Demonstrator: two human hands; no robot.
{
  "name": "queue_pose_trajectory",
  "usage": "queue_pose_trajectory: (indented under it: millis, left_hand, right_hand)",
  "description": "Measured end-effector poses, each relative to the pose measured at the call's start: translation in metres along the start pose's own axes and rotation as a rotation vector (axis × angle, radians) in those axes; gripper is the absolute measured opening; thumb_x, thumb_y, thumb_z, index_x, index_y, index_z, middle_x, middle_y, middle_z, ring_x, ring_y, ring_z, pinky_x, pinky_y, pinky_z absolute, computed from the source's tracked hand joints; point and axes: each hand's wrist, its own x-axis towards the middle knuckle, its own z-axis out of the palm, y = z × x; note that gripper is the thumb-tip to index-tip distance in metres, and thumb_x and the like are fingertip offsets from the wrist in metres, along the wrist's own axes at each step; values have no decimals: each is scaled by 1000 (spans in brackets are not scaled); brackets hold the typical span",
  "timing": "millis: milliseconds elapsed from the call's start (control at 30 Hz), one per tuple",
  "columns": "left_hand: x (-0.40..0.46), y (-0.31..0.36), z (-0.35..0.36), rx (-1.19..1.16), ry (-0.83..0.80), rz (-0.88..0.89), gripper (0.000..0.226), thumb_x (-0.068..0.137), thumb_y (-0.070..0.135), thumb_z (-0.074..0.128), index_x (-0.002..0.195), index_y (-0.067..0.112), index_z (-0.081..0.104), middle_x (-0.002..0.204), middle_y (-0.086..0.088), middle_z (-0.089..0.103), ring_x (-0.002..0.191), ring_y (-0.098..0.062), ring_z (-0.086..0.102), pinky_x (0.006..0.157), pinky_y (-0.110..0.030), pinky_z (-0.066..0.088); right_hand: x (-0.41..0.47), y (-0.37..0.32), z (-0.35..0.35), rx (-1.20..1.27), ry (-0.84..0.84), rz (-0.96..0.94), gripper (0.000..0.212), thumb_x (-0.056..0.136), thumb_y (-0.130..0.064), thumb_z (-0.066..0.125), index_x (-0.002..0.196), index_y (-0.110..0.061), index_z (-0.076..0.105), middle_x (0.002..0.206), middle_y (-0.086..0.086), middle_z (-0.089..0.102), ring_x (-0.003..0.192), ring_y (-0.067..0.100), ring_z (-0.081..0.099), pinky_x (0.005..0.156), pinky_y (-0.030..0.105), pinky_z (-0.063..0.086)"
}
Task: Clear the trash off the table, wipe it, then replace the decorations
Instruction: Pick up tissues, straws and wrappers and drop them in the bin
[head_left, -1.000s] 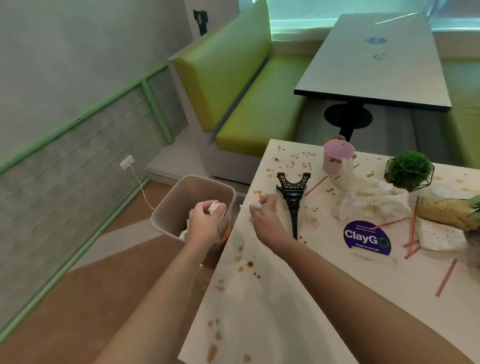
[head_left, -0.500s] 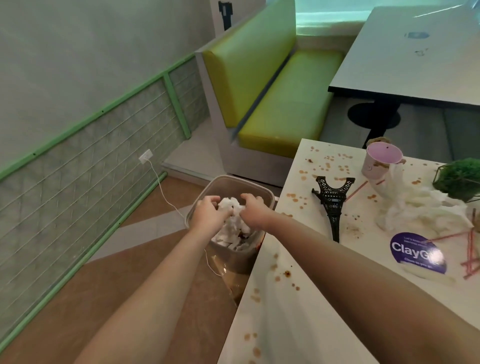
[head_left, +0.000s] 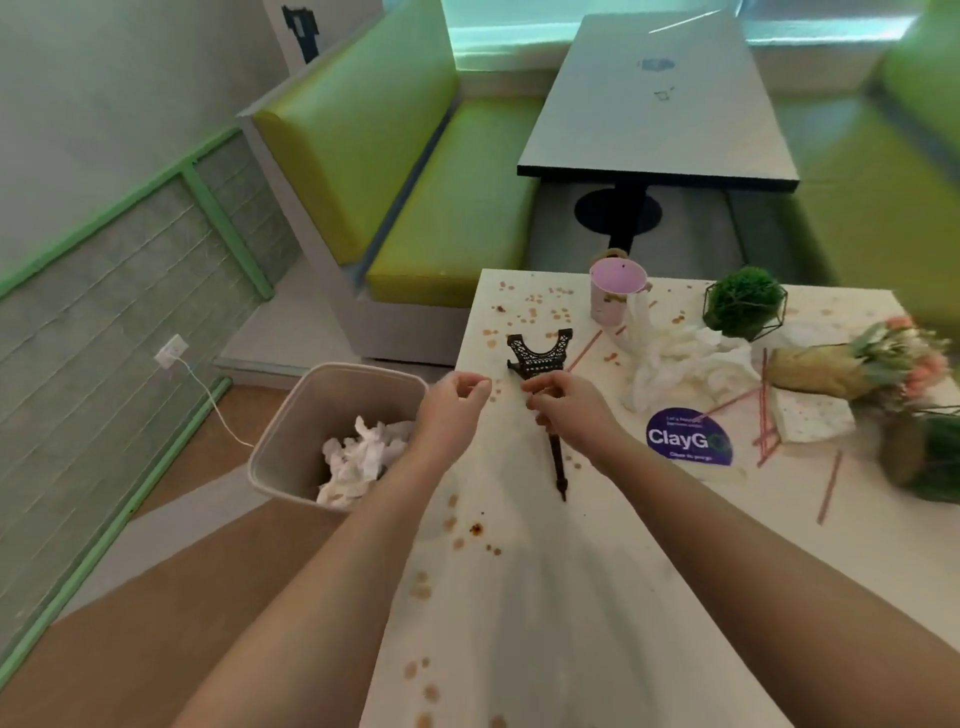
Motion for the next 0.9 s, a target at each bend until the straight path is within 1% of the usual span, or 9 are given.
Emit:
queue_pose_trajectory:
  millis: [133, 233, 333, 400, 467, 533, 633, 767, 900]
  left_hand:
    - [-5, 27, 65, 38, -161, 41, 9, 96, 36, 56, 99, 29, 60, 95, 9, 65, 87, -9, 60, 69, -24, 43]
    - [-10, 44, 116, 31, -256, 50, 6, 95, 37, 57, 92, 32, 60, 94, 8, 67, 83, -11, 61, 66, -25, 45]
    - [-13, 56, 161, 68, -314, 55, 15, 96, 39, 55, 102, 27, 61, 96, 6, 66, 85, -11, 61, 65, -27, 46]
    - [-15, 60, 188, 93, -351, 49, 20, 97, 39, 54, 109, 24, 61, 99, 7, 66, 87, -10, 61, 66, -25, 45]
    - [-17, 66, 215, 106, -382, 36, 22, 98, 38, 53, 111, 22, 61, 101, 6, 66, 87, -10, 61, 66, -25, 44]
    - [-17, 69, 233, 128, -408, 34, 20, 99, 36, 53, 108, 22, 62, 98, 7, 63, 88, -12, 60, 69, -27, 44]
    - [-16, 72, 265, 209, -446, 40, 16, 98, 36, 54, 104, 24, 63, 96, 8, 62, 88, -12, 59, 72, -28, 45]
    - [-16, 71, 303, 337, -497, 44, 14, 96, 37, 55, 100, 29, 64, 93, 14, 64, 89, -9, 62, 71, -27, 45]
    - [-13, 78, 341, 385, -512, 58, 20, 95, 42, 57, 106, 28, 65, 98, 14, 64, 87, -8, 62, 67, -28, 47]
  right_hand:
    - [-11, 33, -62, 14, 92, 64, 21, 91, -6, 54, 102, -19, 67, 96, 5, 68, 77, 15, 61, 67, 26, 47]
    - [-17, 62, -107, 20, 174, 121, 22, 92, -6, 53, 101, -20, 67, 96, 4, 68, 82, 18, 61, 73, 32, 52]
    - [-19, 90, -146, 1, 253, 169, 21, 89, -7, 56, 90, -26, 65, 100, 6, 66, 93, 22, 63, 84, 41, 56]
    - [-21, 110, -168, -15, 295, 206, 18, 89, -7, 56, 94, -22, 65, 103, 8, 66, 93, 21, 64, 77, 37, 57]
    - [-23, 131, -192, -64, 334, 259, 19, 91, -7, 56, 104, -15, 66, 103, 8, 66, 86, 18, 61, 65, 27, 48]
    - [-26, 150, -208, -114, 370, 301, 20, 91, -9, 57, 106, -15, 67, 105, 5, 66, 87, 19, 59, 60, 27, 44]
    - [-30, 177, -232, -152, 399, 388, 16, 91, -14, 59, 105, -20, 65, 104, 1, 63, 86, 22, 61, 53, 28, 46]
    - [-35, 211, -253, -192, 403, 443, 14, 89, -13, 61, 101, -18, 64, 101, 4, 64, 79, 24, 63, 54, 30, 48]
    - [-32, 231, -265, -221, 416, 448, 18, 90, -13, 62, 107, -18, 59, 94, 2, 60, 67, 10, 57, 55, 26, 44]
